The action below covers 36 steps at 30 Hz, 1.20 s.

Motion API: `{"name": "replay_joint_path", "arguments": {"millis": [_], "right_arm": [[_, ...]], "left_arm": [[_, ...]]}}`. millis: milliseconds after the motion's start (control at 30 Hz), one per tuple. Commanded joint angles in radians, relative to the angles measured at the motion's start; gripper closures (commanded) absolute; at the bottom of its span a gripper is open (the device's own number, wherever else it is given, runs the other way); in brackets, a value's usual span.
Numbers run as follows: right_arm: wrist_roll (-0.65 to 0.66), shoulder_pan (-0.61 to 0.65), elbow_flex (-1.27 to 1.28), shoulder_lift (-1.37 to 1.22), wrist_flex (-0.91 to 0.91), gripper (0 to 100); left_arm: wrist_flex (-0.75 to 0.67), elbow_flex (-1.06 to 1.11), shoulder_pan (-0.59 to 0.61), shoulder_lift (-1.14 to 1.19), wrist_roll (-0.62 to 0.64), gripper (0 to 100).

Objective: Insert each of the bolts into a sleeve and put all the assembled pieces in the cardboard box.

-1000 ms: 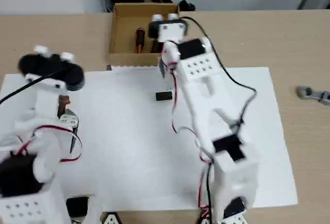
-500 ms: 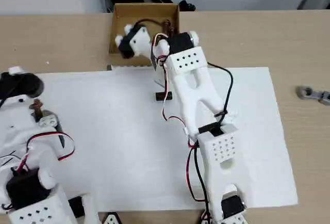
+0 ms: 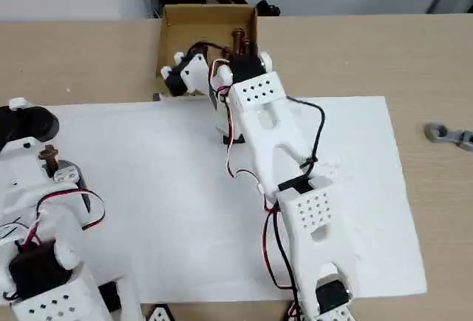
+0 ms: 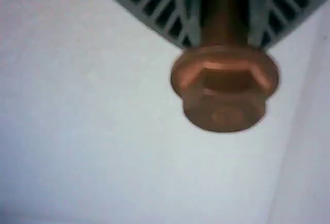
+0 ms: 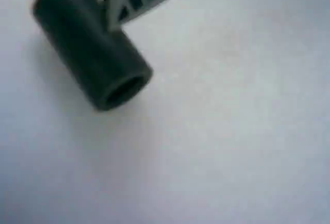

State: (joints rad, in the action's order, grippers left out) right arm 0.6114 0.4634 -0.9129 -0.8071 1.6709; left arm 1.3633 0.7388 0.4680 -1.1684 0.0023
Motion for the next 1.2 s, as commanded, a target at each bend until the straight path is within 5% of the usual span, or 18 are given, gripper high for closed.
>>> {"name": "replay_joint_path", "arguments": {"millis": [0, 100, 333, 567, 1167], "right_arm": [[-0.006, 0.007, 0.003, 0.022, 0.005, 89.0], [-0.008, 0.022, 0.0, 0.022, 0.004, 99.0], [-0.037, 0.022, 0.0, 0.022, 0.008, 64.3], [0.086, 0.021, 0.005, 0.021, 0.004, 73.8], [0.293, 0.013, 0.091, 0.001, 0.002, 67.3]], "left_arm": [[-0.032, -0.004, 0.005, -0.011, 0.003, 100], [-0.032, -0.004, 0.005, -0.011, 0.003, 100], [-0.031, 0.002, 0.005, -0.011, -0.017, 99], [-0.031, 0.022, 0.006, -0.012, -0.052, 99], [-0.032, 0.022, 0.006, -0.011, -0.048, 93]]}}
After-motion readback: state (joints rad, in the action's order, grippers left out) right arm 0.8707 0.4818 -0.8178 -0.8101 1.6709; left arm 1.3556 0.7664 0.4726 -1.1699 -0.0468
